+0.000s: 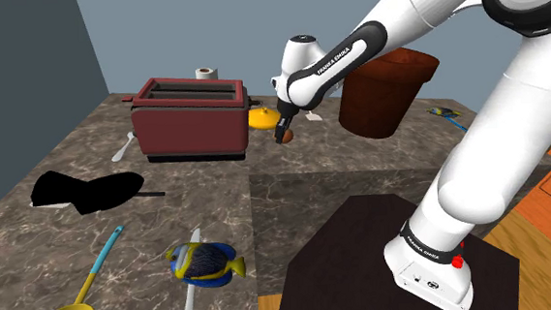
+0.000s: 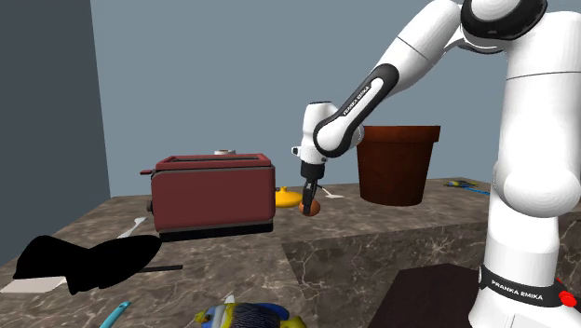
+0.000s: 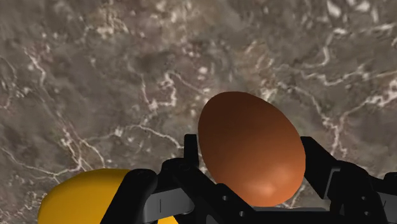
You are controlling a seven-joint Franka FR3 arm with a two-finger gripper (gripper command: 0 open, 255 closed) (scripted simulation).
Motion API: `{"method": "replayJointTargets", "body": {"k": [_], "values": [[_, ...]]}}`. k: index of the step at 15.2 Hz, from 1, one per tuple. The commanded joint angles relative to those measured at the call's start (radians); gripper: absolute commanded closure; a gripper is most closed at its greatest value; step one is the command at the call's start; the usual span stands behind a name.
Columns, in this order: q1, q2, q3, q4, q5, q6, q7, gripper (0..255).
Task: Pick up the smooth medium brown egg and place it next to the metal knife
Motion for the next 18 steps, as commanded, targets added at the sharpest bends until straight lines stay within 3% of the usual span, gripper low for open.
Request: {"method": "replayJointTargets", "body": {"k": [1, 7, 18], "values": [[0.0, 0.0, 0.0, 0.0, 0.0, 0.0, 0.0, 255], [0.0, 0.0, 0.0, 0.0, 0.0, 0.0, 0.0, 255], [0.004, -0.099, 0.002, 0.054, 0.019, -0.153, -0.022, 255]]}}
